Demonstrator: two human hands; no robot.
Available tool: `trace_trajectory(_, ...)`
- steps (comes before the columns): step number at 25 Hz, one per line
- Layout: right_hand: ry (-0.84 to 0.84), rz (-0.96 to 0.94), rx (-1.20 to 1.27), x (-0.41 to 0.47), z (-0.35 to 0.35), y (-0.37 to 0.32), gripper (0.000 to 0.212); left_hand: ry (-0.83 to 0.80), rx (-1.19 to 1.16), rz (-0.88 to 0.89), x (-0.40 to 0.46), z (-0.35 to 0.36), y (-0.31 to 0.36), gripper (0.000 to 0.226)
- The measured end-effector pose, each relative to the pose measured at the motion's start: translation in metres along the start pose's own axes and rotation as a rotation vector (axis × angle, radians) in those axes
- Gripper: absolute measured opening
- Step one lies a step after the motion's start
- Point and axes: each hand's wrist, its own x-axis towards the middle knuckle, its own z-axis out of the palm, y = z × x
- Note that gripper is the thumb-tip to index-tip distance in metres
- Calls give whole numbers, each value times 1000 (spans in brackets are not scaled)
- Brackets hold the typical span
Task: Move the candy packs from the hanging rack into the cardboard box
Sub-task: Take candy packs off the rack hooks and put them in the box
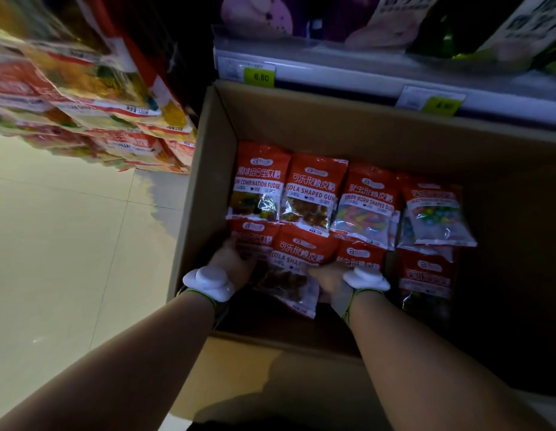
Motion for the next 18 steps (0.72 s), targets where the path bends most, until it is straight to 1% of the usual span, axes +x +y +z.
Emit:
trace_trajectory(1,-67,-14,17,-6,1,-2,43,3,-54,-21,-5,0,3,46)
trace_trajectory(3,-103,-19,77,-23,-4,-3,15,-38,-266,-66,-16,-1,11,56)
trace_trajectory(4,-98,-22,120,-30,-7,-2,11,-76,-421,-100,-21,-1,15,61)
trace_trajectory(6,-101,-87,226,-42,-13,-4,15,-161,-714,-161,-31,-4,23,70)
trace_trajectory(7,-117,-128,258,-52,-15,-7,16,-208,-802,-190,-37,-7,25,67)
trace_trajectory(8,-133,-146,272,-59,-14,-9,16,-258,-857,-195,-42,-9,29,57)
trace_trajectory(10,-157,-179,301,-67,-12,-16,16,-308,-866,-210,-49,-10,35,36)
trace_trajectory(11,-140,-215,308,-66,-10,-21,16,-299,-853,-215,-51,-9,36,28)
trace_trajectory(12,-122,-244,314,-65,-7,-24,23,-255,-848,-213,-50,-6,36,20)
trace_trajectory(14,-6,-259,299,-60,2,-31,59,-132,-874,-195,-50,-5,35,11)
trace_trajectory(15,58,-234,328,-53,4,-32,67,-74,-894,-185,-46,-5,33,9)
trace_trajectory(16,88,-202,369,-46,6,-32,60,-31,-901,-168,-42,-6,32,8)
trace_trajectory(18,138,-161,332,-29,12,-30,27,42,-849,-117,-32,-9,30,13)
